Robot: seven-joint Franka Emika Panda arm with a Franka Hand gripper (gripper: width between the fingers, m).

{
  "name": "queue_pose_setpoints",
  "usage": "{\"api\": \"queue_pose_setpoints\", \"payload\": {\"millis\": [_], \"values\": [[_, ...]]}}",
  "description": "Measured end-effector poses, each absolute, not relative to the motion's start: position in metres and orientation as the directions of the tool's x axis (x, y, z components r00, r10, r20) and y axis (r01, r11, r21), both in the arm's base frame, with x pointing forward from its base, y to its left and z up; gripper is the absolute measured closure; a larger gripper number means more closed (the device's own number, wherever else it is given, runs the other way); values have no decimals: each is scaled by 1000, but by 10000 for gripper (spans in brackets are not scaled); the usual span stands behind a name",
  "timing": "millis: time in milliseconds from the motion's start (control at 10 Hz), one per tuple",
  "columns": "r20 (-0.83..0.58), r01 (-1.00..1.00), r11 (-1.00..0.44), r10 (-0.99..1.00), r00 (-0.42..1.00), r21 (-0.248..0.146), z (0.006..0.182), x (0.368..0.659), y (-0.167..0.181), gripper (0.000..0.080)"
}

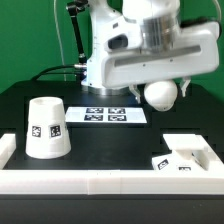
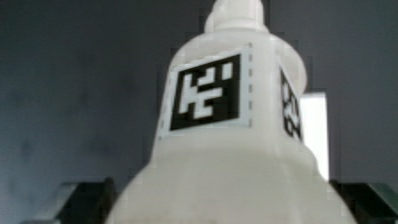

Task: Assemble lamp

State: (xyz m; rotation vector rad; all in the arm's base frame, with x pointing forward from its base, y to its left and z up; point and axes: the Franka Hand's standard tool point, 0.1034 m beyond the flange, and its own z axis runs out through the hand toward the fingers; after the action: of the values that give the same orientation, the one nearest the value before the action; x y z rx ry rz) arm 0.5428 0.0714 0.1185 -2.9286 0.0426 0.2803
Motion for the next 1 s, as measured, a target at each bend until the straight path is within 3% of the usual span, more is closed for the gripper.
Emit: {"api": "queue_pose_setpoints", "payload": {"millis": [500, 800, 1000], "values": [[180, -40, -990, -64, 981, -132, 111, 553, 61, 223], [436, 1, -996, -37, 899, -87, 130, 568, 70, 223], [474, 2, -997, -35, 880, -78, 132, 568, 69, 223]]}}
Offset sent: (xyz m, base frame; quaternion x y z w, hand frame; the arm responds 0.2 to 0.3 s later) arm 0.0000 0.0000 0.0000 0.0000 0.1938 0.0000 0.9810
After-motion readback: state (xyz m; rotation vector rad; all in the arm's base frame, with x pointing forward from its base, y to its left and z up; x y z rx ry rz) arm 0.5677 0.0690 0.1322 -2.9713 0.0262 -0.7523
